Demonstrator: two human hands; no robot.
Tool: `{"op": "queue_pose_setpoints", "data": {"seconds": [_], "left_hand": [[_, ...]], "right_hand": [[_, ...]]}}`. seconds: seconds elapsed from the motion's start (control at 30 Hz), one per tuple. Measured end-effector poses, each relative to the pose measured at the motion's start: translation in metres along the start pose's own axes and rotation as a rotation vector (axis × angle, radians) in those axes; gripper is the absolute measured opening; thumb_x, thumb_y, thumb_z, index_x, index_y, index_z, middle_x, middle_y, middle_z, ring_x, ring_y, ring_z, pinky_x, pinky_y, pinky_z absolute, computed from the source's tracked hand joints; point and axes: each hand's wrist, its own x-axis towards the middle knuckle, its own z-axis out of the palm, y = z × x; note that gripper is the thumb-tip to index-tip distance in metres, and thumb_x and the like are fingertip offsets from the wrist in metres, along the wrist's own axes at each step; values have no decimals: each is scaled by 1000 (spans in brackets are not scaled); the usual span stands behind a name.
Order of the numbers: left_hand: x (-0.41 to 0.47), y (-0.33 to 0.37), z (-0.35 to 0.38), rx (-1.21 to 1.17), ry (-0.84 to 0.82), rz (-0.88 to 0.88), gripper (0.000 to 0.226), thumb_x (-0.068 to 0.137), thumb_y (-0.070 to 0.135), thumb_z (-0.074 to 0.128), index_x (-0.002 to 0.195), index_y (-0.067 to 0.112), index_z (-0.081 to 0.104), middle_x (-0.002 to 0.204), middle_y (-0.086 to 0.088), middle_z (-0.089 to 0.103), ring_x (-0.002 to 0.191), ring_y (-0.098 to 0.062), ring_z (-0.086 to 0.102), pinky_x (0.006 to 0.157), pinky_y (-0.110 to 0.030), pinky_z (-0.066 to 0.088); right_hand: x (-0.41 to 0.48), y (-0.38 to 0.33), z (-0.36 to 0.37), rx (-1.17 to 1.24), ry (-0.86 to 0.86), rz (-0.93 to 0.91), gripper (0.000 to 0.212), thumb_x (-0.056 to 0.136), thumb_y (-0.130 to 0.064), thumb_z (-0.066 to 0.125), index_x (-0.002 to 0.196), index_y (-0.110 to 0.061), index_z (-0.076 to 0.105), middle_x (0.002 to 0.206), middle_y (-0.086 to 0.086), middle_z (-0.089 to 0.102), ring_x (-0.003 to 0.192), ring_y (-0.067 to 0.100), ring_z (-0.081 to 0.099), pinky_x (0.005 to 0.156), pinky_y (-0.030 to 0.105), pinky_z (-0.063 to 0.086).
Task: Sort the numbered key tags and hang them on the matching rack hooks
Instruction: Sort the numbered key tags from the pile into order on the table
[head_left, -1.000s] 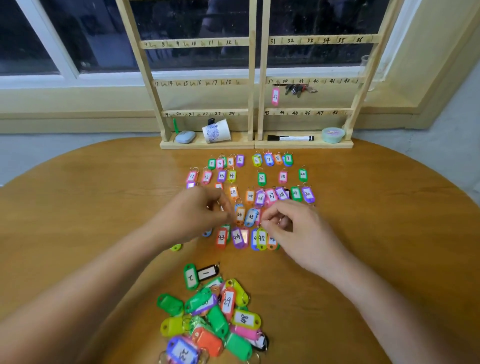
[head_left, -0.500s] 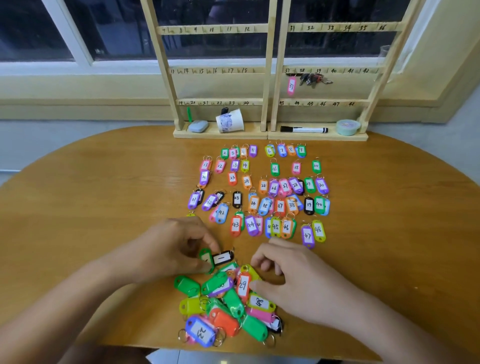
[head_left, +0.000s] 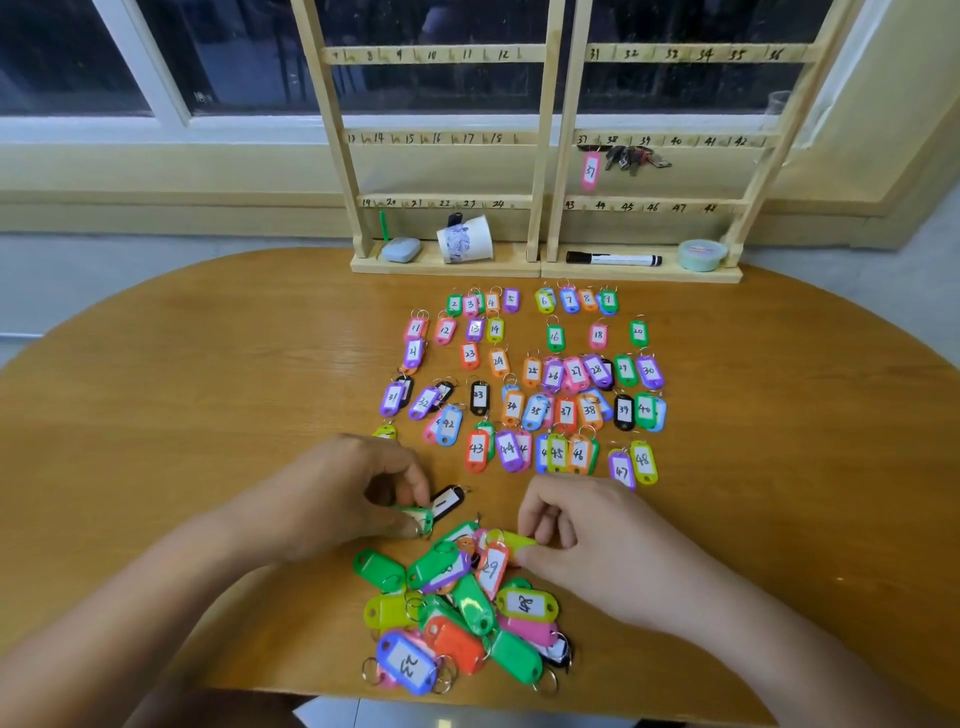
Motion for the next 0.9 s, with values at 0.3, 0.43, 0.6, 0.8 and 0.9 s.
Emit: {"op": "queue_pose_setpoints", "data": {"seconds": [0.3, 0.43, 0.6, 0.8, 0.9], "left_hand": [[2, 8, -15, -385, 35, -108, 16, 85, 33, 91, 94, 25, 80, 84, -3, 78, 70, -11, 64, 71, -29, 51], [13, 16, -14, -655, 144, -147, 17, 86, 27, 86, 90, 11, 79, 85, -13, 77, 69, -18, 66, 64, -28, 52], [36, 18, -13, -753, 202, -172, 10, 95, 20, 79, 94, 10, 81, 79, -11, 73, 70, -18, 63, 63, -32, 44], [64, 25, -16, -806, 292, -139, 9, 100, 17, 73, 96, 11, 80, 81, -8, 70, 69, -18, 60, 59, -24, 46], [70, 26, -6, -824, 345, -144, 13, 100, 21, 74, 98, 9, 79, 74, -7, 68, 64, -15, 59, 56, -21, 47]], "right_hand": [[9, 5, -29, 160, -61, -12, 13, 91, -25, 80, 87, -29, 68, 73, -10, 61, 63, 1, 50, 62, 26, 45], [19, 2, -46, 241, -85, -34, 12, 97, -22, 76, 93, -27, 66, 75, -2, 73, 58, 14, 63, 60, 38, 51], [37, 0, -52, 350, -18, -64, 11, 98, -5, 67, 97, -16, 65, 83, 6, 79, 75, 23, 80, 66, 39, 56], [58, 14, -47, 458, 156, -126, 18, 100, 1, 64, 98, -15, 72, 87, 4, 78, 88, 18, 80, 71, 28, 58], [62, 24, -41, 516, 248, -167, 14, 100, 1, 67, 99, -12, 72, 89, 9, 75, 89, 22, 79, 74, 39, 63]]}}
